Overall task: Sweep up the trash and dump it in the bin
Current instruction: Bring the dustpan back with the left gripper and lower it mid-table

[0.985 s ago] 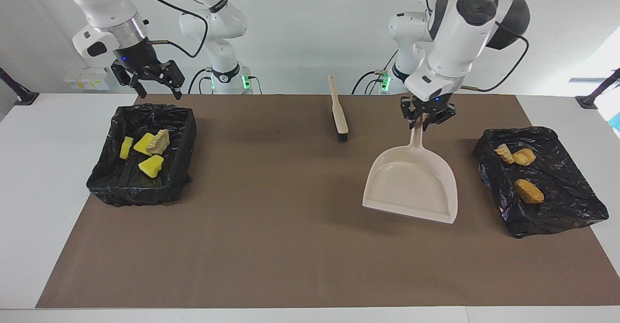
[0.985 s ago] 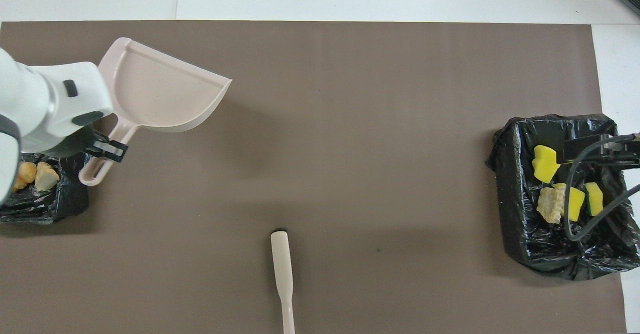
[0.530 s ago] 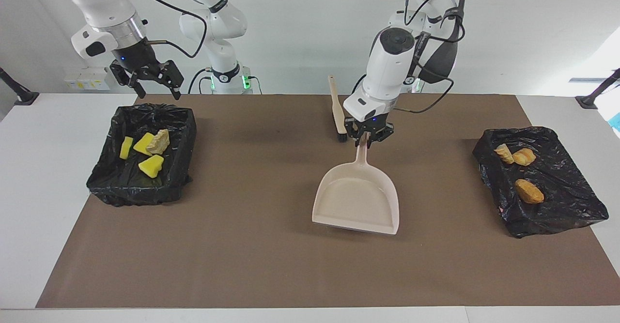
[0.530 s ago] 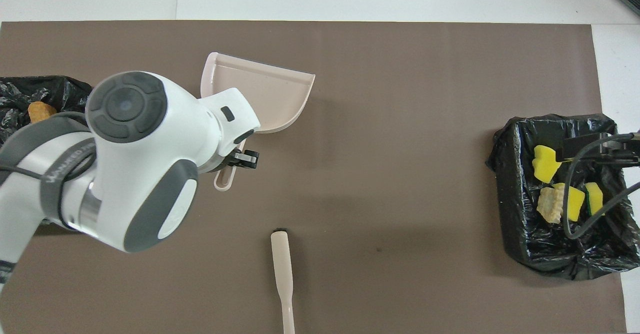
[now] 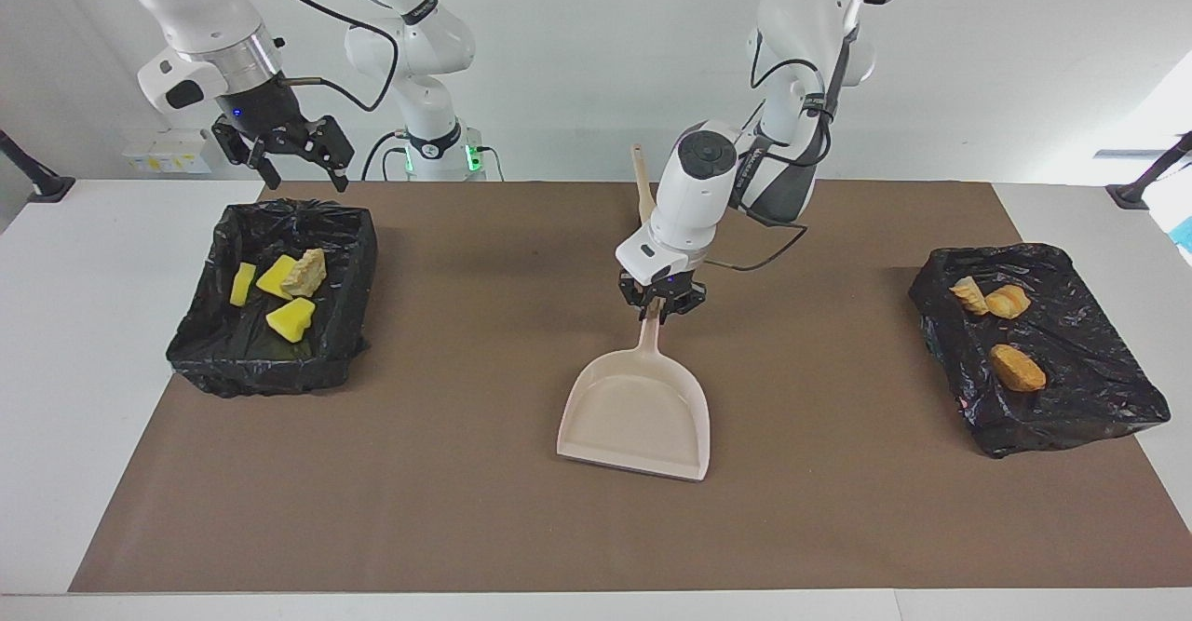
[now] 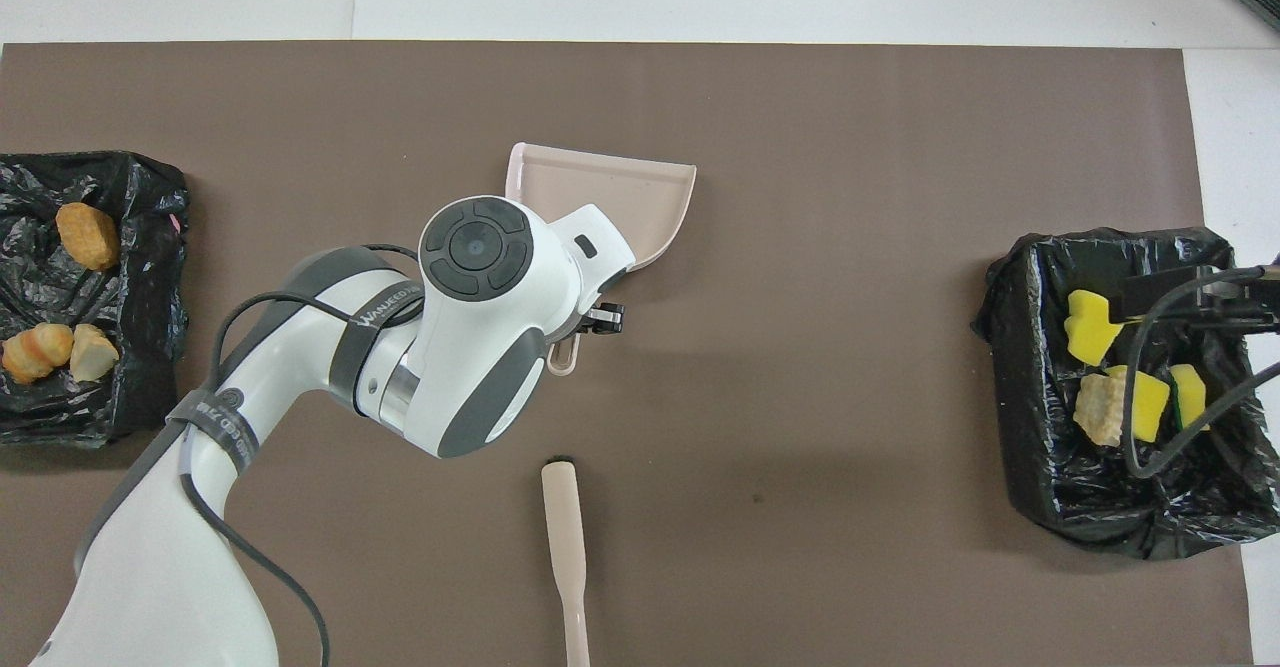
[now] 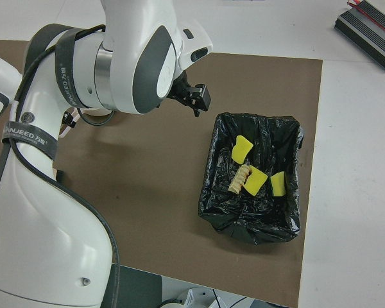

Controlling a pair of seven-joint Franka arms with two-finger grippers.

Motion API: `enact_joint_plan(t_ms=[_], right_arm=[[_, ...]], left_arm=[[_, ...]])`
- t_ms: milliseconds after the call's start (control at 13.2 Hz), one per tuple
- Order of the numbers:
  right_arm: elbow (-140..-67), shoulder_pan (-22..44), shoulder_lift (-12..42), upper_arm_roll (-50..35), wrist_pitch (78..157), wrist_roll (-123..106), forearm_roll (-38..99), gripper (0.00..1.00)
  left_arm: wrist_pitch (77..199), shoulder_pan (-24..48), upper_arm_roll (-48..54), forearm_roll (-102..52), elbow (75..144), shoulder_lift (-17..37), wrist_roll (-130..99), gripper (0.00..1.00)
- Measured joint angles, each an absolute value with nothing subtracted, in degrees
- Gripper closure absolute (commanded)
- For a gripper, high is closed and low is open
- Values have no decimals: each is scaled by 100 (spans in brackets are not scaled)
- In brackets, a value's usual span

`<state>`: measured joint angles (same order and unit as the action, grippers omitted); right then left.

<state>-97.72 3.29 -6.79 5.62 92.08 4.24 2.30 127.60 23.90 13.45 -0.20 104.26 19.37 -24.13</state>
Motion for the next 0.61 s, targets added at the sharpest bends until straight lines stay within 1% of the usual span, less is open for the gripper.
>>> enact_joint_plan(t_ms=[76, 152, 227, 455, 606], right_arm=[[-9772, 329, -679, 562, 9208, 424, 230, 0], [-9772, 329, -679, 562, 9208, 424, 230, 0], [-9772, 329, -679, 562, 9208, 424, 230, 0], [-9772, 329, -679, 562, 9208, 424, 230, 0], [-9772, 329, -679, 562, 9208, 424, 230, 0]], left_arm=[[12761, 2442, 1340, -19, 10427, 1953, -2576, 100], [12758, 2467, 1340, -18, 10426, 1950, -2709, 67], [12755, 2473, 1340, -17, 10426, 1951, -2743, 1], [12610, 2465, 1298, -17, 10418, 1933, -2805, 0], [12213, 2347, 1208, -17, 10376, 1742, -2814, 0]])
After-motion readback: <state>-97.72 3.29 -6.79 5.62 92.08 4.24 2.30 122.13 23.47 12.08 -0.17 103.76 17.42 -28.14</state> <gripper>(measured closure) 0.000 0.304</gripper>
